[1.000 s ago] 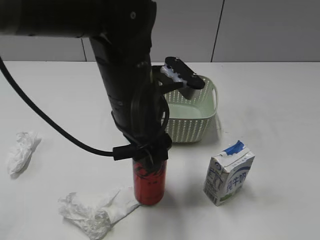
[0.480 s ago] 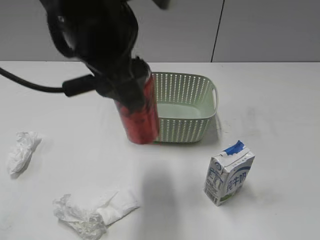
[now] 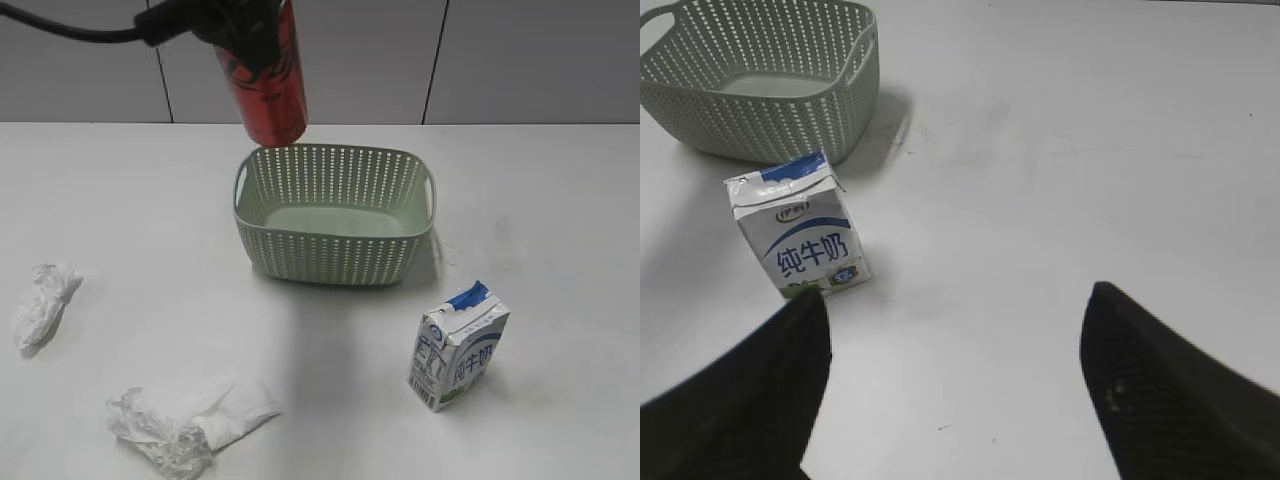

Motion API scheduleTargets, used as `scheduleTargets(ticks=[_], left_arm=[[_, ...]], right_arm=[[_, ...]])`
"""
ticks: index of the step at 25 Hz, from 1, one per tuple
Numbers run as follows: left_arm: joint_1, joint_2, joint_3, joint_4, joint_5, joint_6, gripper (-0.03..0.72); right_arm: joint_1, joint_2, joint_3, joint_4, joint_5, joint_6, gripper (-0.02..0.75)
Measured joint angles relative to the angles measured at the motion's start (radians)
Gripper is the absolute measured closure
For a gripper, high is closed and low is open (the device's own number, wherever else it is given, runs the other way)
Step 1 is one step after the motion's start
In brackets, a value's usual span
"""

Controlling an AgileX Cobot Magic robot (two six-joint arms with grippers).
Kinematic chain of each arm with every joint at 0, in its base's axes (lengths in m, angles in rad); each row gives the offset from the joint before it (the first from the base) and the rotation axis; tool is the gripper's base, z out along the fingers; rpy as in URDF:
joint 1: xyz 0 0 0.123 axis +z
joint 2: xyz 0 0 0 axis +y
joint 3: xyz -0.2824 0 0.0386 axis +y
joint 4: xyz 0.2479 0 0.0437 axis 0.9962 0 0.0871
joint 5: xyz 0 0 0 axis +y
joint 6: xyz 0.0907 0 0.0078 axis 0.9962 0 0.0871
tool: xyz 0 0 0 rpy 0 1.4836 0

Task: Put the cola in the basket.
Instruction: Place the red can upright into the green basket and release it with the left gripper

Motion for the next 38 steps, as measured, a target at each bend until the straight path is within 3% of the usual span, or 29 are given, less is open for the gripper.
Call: scheduleTargets(ticks=[7,13,27,33,38], left_arm=[[0.103,0.214,-0.198,-0.133,0.003,-0.059,0.173],[0.120,0.403,-0.315,-0.214,0.000,-0.172,0.173],[0.132,0.580,-0.326,-0.227,-0.013,-0.214,0.173],[0.176,0.578,-0.326,-0.326,-0.012,-0.214,0.059],[0.207,0.502,-0.326,-0.338,-0.011,-0.214,0.048]], right_arm=[[0.000,0.000,0.000,0.000,0.000,0.000,0.148],[0.000,0.000,0.000,0.000,0.000,0.000,0.148],[0.000,0.000,0.000,0.000,0.000,0.000,0.148],[0.000,0.000,0.000,0.000,0.000,0.000,0.148],[0.000,0.000,0.000,0.000,0.000,0.000,0.148]])
